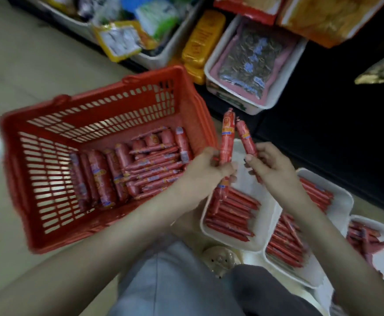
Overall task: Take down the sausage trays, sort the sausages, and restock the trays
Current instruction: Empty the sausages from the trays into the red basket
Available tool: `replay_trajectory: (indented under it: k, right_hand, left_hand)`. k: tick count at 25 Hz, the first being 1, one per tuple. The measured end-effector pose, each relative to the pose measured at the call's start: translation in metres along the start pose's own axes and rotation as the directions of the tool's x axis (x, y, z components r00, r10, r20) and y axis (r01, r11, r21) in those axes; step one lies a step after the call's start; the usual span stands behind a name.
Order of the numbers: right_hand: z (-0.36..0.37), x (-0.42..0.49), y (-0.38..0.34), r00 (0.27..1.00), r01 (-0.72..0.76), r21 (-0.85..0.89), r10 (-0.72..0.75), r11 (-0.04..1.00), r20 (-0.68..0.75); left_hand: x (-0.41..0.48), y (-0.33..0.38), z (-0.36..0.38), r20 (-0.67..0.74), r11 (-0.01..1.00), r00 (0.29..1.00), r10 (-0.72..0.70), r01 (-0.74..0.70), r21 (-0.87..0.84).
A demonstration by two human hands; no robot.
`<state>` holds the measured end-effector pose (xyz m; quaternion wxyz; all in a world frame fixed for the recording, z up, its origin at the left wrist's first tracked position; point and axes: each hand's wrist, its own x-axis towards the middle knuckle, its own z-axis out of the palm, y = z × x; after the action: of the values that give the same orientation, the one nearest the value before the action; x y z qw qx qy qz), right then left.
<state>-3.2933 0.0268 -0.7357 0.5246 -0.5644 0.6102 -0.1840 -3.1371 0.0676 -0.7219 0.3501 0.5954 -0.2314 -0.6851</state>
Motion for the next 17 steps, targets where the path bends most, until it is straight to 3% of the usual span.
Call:
replay_trajectory:
  k: [3, 6, 8, 10, 12, 15, 17]
  right_hand:
    - [0.056, 0.031, -0.027, 0.975, 0.209, -0.200, -0.189, 0.957, 0.115]
    - [0.132, 0.070, -0.032, 0.897, 0.407, -0.423, -0.268, 0.810, 0.352]
    - [0.187, 0.093, -0.024, 0.829, 0.485, -0.510, -0.188, 0.711, 0.526]
    - [0.228, 0.107, -0.009, 0.771, 0.521, -0.584, -0.050, 0.622, 0.635]
    - [0.253, 0.117, 0.004, 0.752, 0.549, -0.654, 0.035, 0.520, 0.659]
    - [0.261, 0.123, 0.011, 0.793, 0.532, -0.753, 0.086, 0.387, 0.604]
    - [0.260, 0.124, 0.014, 0.802, 0.542, -0.790, 0.105, 0.289, 0.588]
  left_hand:
    - [-0.025, 0.005, -0.079, -0.166, 1.000, 0.986, 0.023, -0.026, -0.014]
    - [-0.033, -0.011, -0.165, -0.414, 0.958, 0.909, -0.036, 0.150, 0.246]
    - [-0.027, -0.036, -0.225, -0.518, 0.774, 0.852, -0.075, 0.377, 0.509]
    - [-0.015, -0.067, -0.270, -0.561, 0.576, 0.817, -0.133, 0.524, 0.627]
    - [-0.005, -0.094, -0.296, -0.600, 0.472, 0.787, -0.147, 0.588, 0.657]
    - [0.004, -0.106, -0.300, -0.630, 0.351, 0.760, -0.162, 0.640, 0.683]
    - [0.008, -0.106, -0.299, -0.628, 0.201, 0.758, -0.178, 0.652, 0.731]
